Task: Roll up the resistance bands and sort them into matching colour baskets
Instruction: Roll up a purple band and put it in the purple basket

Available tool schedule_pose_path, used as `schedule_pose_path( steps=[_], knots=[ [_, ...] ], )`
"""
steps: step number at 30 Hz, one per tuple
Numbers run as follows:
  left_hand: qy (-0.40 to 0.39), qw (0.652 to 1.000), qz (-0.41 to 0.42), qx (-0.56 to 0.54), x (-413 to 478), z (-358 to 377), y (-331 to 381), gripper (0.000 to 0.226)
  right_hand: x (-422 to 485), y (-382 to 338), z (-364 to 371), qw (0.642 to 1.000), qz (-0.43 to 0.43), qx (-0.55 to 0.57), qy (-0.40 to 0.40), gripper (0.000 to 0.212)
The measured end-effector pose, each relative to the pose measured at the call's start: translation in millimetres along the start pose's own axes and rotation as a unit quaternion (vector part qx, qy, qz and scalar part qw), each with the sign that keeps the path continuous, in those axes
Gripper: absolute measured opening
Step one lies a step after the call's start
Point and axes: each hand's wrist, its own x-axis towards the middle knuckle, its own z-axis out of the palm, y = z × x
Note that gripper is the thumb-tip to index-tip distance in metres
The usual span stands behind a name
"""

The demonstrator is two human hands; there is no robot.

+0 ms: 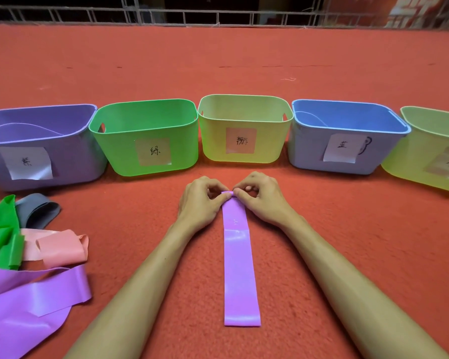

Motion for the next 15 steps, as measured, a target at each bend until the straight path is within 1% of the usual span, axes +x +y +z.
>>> schedule_pose_path(
  steps=[5,10,15],
  knots=[
    [0.004,1.0,-0.011,-0.01,0.3,-0.2,0.1,0.006,0.1,3.3,0.7,1.0,-0.015,-0.022,-0.006,0.005],
    [-0.002,1.0,-0.008,-0.004,0.2,0.3,-0.5,0.006,0.2,5.7,2.9,0.999,-0.036,-0.016,0.008,0.003],
    [-0.01,1.0,0.001,0.002,0.6,0.0,-1.5,0.004,-0.7,4.9,2.7,0.999,-0.035,-0.01,0.013,0.002]
  ],
)
